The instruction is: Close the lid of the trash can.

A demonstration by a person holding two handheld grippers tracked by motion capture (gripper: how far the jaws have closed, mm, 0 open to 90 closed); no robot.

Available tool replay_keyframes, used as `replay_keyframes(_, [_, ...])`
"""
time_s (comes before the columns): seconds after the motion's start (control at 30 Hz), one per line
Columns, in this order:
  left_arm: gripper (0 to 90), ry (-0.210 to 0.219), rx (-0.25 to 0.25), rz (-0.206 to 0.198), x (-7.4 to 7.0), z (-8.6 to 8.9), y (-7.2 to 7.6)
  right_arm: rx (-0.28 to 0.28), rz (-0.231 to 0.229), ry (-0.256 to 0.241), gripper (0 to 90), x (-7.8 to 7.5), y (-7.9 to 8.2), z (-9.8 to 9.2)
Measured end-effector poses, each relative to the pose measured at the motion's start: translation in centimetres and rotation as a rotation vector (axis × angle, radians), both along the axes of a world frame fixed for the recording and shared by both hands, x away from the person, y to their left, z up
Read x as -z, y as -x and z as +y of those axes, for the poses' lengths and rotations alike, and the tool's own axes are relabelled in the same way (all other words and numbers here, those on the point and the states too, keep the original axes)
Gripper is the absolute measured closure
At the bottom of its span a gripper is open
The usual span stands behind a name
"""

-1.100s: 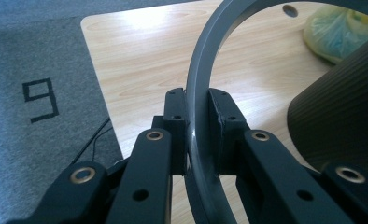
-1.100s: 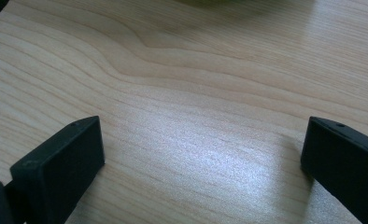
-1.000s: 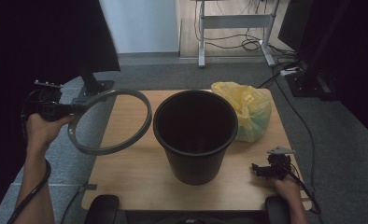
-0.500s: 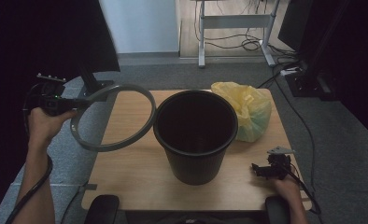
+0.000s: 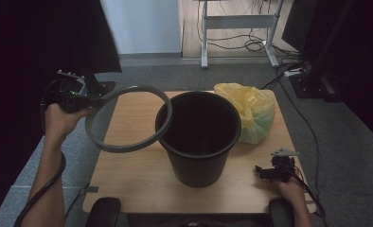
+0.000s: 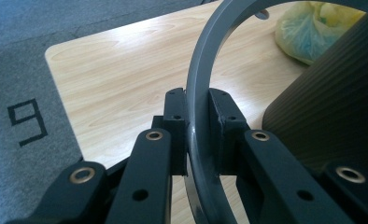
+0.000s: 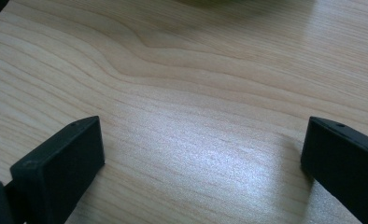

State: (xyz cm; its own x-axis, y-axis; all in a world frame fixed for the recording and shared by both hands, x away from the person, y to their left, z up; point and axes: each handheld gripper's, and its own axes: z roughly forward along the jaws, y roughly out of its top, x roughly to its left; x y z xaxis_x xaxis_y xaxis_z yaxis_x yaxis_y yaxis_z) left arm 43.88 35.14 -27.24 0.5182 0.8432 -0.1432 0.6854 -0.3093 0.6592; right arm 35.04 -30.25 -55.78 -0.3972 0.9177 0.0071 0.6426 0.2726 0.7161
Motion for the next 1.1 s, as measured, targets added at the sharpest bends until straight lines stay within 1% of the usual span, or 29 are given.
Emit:
replay_keyframes(0.13, [78.5, -0.006, 0.02, -0.002, -0.1, -1.1, -0.3, 0.001, 0.0, -0.001, 0.0, 0.0, 0.0, 0.0])
replay_keyframes(0.17, [78.5, -0.006, 0.02, -0.002, -0.1, -1.1, -0.3, 0.001, 0.0, -0.001, 0.0, 0.0, 0.0, 0.0])
replay_keyframes(0.2, [78.5, -0.011, 0.028, -0.003, -0.1, -1.6, -0.4, 0.0, 0.0, -0.001, 0.0, 0.0, 0.0, 0.0])
replay_keyframes(0.33, [78.5, -0.013, 0.048, -0.008, -0.1, -2.7, -0.6, 0.001, 0.0, -0.001, 0.0, 0.0, 0.0, 0.0])
replay_keyframes(0.37, [78.5, -0.013, 0.048, -0.008, -0.1, -2.7, -0.6, 0.0, 0.0, -0.001, 0.0, 0.0, 0.0, 0.0])
replay_keyframes(0.4, [78.5, -0.013, 0.057, -0.007, -0.1, -3.2, -0.7, 0.001, 0.0, -0.001, 0.0, 0.0, 0.0, 0.0])
replay_keyframes(0.77, [78.4, -0.02, 0.106, -0.01, -0.2, -6.3, -1.5, 0.0, 0.0, -0.001, 0.0, 0.0, 0.0, 0.0])
replay_keyframes(1.1, [78.4, -0.018, 0.152, -0.013, 0.0, -9.3, -2.2, 0.0, 0.0, -0.001, 0.0, 0.0, 0.0, 0.0])
